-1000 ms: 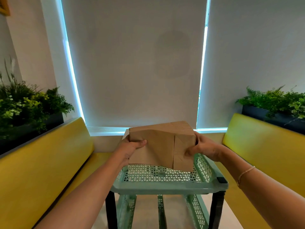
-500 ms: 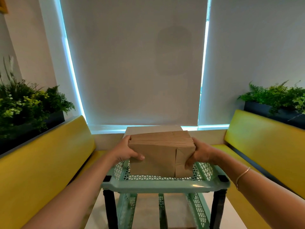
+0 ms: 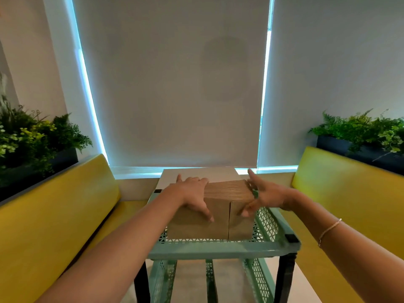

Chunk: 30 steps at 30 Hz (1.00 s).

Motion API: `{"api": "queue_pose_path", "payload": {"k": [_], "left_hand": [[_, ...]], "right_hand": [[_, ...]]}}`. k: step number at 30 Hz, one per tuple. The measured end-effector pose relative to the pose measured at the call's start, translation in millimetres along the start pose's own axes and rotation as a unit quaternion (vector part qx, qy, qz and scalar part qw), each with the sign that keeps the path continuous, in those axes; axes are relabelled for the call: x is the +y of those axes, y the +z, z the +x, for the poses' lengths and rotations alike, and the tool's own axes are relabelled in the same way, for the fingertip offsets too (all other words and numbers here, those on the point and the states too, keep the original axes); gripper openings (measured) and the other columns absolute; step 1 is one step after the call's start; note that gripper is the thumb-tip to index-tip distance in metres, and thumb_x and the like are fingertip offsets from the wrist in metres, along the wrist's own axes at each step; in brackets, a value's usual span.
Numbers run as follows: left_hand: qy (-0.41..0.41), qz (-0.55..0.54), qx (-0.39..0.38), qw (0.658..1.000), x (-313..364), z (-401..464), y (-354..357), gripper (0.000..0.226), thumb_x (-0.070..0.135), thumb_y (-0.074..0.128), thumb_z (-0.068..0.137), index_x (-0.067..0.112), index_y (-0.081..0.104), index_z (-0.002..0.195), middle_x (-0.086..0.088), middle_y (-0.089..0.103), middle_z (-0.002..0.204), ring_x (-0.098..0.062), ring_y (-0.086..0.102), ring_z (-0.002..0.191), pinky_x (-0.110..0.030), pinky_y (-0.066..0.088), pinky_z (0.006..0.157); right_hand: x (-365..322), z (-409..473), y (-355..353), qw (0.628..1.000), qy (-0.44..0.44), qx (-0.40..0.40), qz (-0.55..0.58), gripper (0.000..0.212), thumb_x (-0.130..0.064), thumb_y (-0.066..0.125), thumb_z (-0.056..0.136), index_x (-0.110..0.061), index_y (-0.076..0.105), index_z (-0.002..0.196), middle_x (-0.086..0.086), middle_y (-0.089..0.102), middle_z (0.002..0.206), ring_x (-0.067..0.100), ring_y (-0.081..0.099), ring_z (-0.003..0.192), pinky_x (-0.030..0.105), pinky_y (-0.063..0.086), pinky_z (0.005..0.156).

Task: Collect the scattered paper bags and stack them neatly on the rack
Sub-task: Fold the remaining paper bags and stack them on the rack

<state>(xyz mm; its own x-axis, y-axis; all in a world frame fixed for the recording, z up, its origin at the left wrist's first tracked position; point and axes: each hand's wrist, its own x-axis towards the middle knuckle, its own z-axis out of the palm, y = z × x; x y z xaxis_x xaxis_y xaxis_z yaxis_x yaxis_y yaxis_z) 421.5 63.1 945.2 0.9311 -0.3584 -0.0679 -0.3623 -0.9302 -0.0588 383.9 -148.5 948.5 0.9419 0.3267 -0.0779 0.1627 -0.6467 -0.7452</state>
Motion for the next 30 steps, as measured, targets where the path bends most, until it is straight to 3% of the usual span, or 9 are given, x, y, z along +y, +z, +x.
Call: {"api": "queue_pose_path", "payload": {"k": [2, 5, 10, 16, 18, 20, 24, 27, 30], "left_hand": [[0.003, -0.001, -0.004, 1.000, -1.1, -0.3, -0.2, 0.115, 0.063, 0.073, 0.063, 0.021, 0.010, 0.149, -0.005, 0.025, 0.152, -0.025, 0.023, 0.140, -0.055, 0.000, 0.115], [0.005, -0.004, -0.004, 1.000, -0.7, -1.2, -0.4, 0.112, 0.060, 0.073, 0.066, 0.022, 0.009, 0.149, -0.006, 0.025, 0.153, -0.026, 0.022, 0.141, -0.056, 0.000, 0.114], [-0.003, -0.015, 0.002, 1.000, -1.6, 0.5, 0.5, 0.103, 0.054, 0.075, 0.065, 0.025, 0.018, 0.146, -0.005, 0.036, 0.145, -0.026, 0.030, 0.135, -0.056, 0.005, 0.115], [-0.006, -0.019, 0.008, 1.000, -2.3, 2.7, 0.3, 0.102, 0.052, 0.075, 0.067, 0.027, 0.017, 0.146, -0.004, 0.038, 0.143, -0.026, 0.032, 0.134, -0.056, 0.007, 0.114], [-0.007, -0.019, 0.004, 1.000, -2.1, 2.3, 0.0, 0.104, 0.054, 0.075, 0.066, 0.026, 0.016, 0.147, -0.004, 0.037, 0.145, -0.026, 0.031, 0.135, -0.057, 0.005, 0.115], [-0.006, -0.023, -0.004, 1.000, -1.7, 1.8, -1.5, 0.108, 0.056, 0.076, 0.064, 0.026, 0.015, 0.148, -0.005, 0.034, 0.147, -0.027, 0.029, 0.137, -0.056, 0.003, 0.115], [-0.007, -0.024, -0.001, 1.000, -0.6, 1.9, -1.8, 0.109, 0.057, 0.076, 0.063, 0.025, 0.016, 0.147, -0.004, 0.037, 0.145, -0.026, 0.031, 0.135, -0.055, 0.002, 0.114], [-0.010, -0.016, 0.001, 1.000, 0.6, 2.4, -1.5, 0.108, 0.058, 0.076, 0.063, 0.023, 0.017, 0.147, -0.004, 0.036, 0.146, -0.025, 0.031, 0.136, -0.055, 0.003, 0.113], [-0.011, -0.020, -0.001, 1.000, 1.2, 2.3, -1.2, 0.108, 0.059, 0.076, 0.063, 0.023, 0.018, 0.146, -0.004, 0.036, 0.146, -0.025, 0.030, 0.136, -0.055, 0.003, 0.113]], "right_hand": [[-18.0, -3.8, -5.9, 0.995, -0.020, 0.034, -0.093, 0.127, -0.023, 0.083, 0.067, -0.017, -0.014, 0.149, 0.000, 0.011, 0.157, 0.023, 0.011, 0.144, 0.032, 0.015, 0.114], [-42.2, 2.0, -3.0, 0.957, -0.088, 0.059, -0.268, 0.132, -0.051, 0.077, 0.064, -0.016, -0.018, 0.148, 0.004, -0.013, 0.157, 0.020, -0.010, 0.145, 0.043, -0.003, 0.119], [-44.4, 32.3, 28.8, 0.898, -0.054, -0.015, -0.436, 0.127, -0.059, 0.073, 0.066, -0.011, -0.011, 0.149, 0.007, -0.003, 0.158, 0.024, -0.004, 0.146, 0.052, -0.006, 0.115], [-42.1, 34.8, 24.8, 0.915, -0.019, -0.007, -0.403, 0.125, -0.062, 0.071, 0.067, -0.014, -0.010, 0.149, 0.006, 0.000, 0.159, 0.024, -0.002, 0.146, 0.052, -0.004, 0.115], [-37.9, 29.5, 22.9, 0.948, -0.012, 0.011, -0.317, 0.115, -0.059, 0.067, 0.072, -0.012, -0.002, 0.150, 0.005, 0.010, 0.158, 0.025, 0.008, 0.145, 0.045, 0.003, 0.117], [-38.1, 20.9, 15.8, 0.992, -0.007, 0.103, -0.072, 0.108, -0.059, 0.064, 0.073, -0.014, 0.006, 0.151, 0.005, 0.014, 0.157, 0.024, 0.018, 0.144, 0.038, 0.015, 0.116], [-14.0, 24.5, 7.3, 0.922, 0.026, 0.210, 0.324, 0.072, -0.071, 0.037, 0.082, -0.029, 0.034, 0.141, -0.010, 0.045, 0.132, 0.018, 0.047, 0.120, 0.039, 0.034, 0.101], [-4.1, 28.6, 20.2, 0.903, 0.084, 0.157, 0.391, 0.087, -0.081, 0.034, 0.076, -0.019, 0.042, 0.137, 0.004, 0.060, 0.098, 0.014, 0.059, 0.073, 0.028, 0.047, 0.059], [-1.8, 33.8, 23.6, 0.909, 0.080, 0.155, 0.379, 0.106, -0.088, 0.036, 0.066, -0.014, 0.037, 0.143, 0.010, 0.064, 0.114, 0.022, 0.063, 0.097, 0.036, 0.052, 0.083]]}}
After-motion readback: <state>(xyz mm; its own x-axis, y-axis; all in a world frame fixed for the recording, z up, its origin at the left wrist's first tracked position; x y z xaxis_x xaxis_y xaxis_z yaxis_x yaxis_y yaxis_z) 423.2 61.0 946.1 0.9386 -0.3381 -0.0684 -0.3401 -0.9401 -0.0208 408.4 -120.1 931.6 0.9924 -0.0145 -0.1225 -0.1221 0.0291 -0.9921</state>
